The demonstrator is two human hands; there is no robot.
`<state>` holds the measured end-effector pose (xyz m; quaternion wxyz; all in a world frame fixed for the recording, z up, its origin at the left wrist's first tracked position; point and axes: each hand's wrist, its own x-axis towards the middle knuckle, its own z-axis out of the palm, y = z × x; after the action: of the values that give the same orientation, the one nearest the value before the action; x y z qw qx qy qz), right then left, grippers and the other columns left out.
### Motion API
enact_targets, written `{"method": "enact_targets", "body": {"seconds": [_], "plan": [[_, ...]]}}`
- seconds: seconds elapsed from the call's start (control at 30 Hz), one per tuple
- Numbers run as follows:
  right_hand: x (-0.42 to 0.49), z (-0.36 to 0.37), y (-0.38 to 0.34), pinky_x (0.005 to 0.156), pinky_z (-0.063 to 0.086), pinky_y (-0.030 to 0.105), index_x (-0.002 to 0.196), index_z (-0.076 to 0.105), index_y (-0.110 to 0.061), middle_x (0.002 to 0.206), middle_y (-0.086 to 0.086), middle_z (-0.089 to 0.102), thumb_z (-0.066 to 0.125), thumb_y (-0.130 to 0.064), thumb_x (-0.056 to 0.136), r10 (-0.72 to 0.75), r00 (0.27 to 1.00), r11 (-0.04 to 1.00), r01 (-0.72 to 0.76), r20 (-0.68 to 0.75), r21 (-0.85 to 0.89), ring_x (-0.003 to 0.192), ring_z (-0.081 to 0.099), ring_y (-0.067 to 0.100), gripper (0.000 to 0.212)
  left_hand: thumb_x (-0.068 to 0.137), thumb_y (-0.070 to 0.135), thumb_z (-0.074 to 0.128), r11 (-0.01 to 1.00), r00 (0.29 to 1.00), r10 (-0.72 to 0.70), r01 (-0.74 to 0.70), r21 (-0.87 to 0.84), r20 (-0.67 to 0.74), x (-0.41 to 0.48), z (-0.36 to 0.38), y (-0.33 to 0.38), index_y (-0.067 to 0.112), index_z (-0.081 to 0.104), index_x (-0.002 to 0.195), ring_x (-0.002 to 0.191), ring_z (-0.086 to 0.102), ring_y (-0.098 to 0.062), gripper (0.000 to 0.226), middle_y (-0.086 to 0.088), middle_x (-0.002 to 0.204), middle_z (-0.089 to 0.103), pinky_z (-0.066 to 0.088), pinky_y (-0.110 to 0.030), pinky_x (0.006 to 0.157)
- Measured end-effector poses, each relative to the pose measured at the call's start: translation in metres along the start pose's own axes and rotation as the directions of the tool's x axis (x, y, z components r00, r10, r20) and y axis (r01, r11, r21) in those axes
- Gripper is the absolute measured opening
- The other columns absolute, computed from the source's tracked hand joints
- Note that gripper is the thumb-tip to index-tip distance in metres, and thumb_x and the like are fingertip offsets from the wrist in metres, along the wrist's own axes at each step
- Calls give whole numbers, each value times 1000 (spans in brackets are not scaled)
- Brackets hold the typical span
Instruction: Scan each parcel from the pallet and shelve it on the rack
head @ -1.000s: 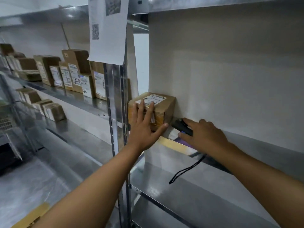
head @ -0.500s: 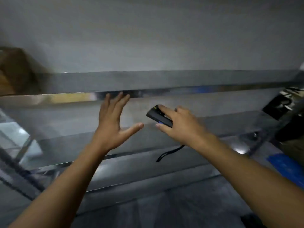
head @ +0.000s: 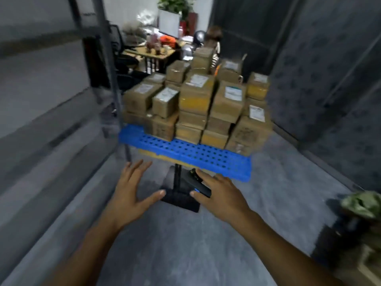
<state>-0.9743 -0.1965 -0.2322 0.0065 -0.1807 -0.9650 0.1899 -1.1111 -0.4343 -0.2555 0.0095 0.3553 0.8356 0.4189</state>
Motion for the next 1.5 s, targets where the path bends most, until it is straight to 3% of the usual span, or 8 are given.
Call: {"method": "enact_targets", "body": {"seconds": [0.27,0.47,0.63,0.93,1.1,1.23,1.33,1.5], "plan": [[-1,-61,194,81,53,38,152,23,-51,108,-5,51,50,-71,87,350,924,936,-337,-156,102,105,53,22,73,78,83,60,972,956,112,-49,-231,270,128,171,61,57,26,146,148,22,6,81,34,156,22,27,-27,118],[61,-64,289,79,53,38,150,27,-52,104,-2,53,48,-76,82,522,830,852,-498,-198,160,101,56,22,76,79,74,57,963,956,92,-14,-270,279,218,269,66,30,32,157,132,21,23,93,30,151,24,25,3,99],[132,-79,354,79,54,39,151,31,-44,101,6,55,53,-70,85,597,778,801,-590,-196,97,94,59,28,74,84,67,62,953,968,71,6,-302,243,295,330,81,27,32,155,137,31,3,87,10,154,31,34,-27,107],[212,-92,441,76,56,40,151,25,-45,106,8,56,52,-70,86,551,815,831,-555,-177,36,93,59,26,75,81,48,79,946,988,-133,149,-287,76,344,393,95,24,34,152,135,43,-13,87,10,146,37,45,-44,111],[256,-97,493,68,44,23,143,38,-54,108,8,66,58,-60,89,405,909,885,-362,-98,293,89,62,20,58,83,61,72,946,984,-180,170,-276,-10,337,419,113,50,23,150,137,40,-5,84,23,143,34,41,-31,111],[267,-118,529,70,50,21,120,32,-81,100,7,71,59,-55,92,221,974,906,-186,-51,380,87,64,19,47,80,57,80,958,994,-107,107,-265,16,334,441,126,23,35,149,136,47,-19,89,7,144,38,50,-47,105],[269,-127,549,79,57,42,127,34,-75,100,3,71,56,-58,91,145,989,912,-150,44,382,84,68,17,45,71,56,89,931,992,-112,127,-343,64,347,451,132,24,26,153,143,43,-17,108,9,153,35,47,-41,112],[265,-132,563,72,53,24,133,41,-66,100,-14,66,57,-59,90,102,988,884,-145,119,445,80,63,-1,46,68,41,94,876,968,-252,226,-425,-6,354,471,152,46,22,158,145,40,-8,114,17,158,34,45,-34,115]]}}
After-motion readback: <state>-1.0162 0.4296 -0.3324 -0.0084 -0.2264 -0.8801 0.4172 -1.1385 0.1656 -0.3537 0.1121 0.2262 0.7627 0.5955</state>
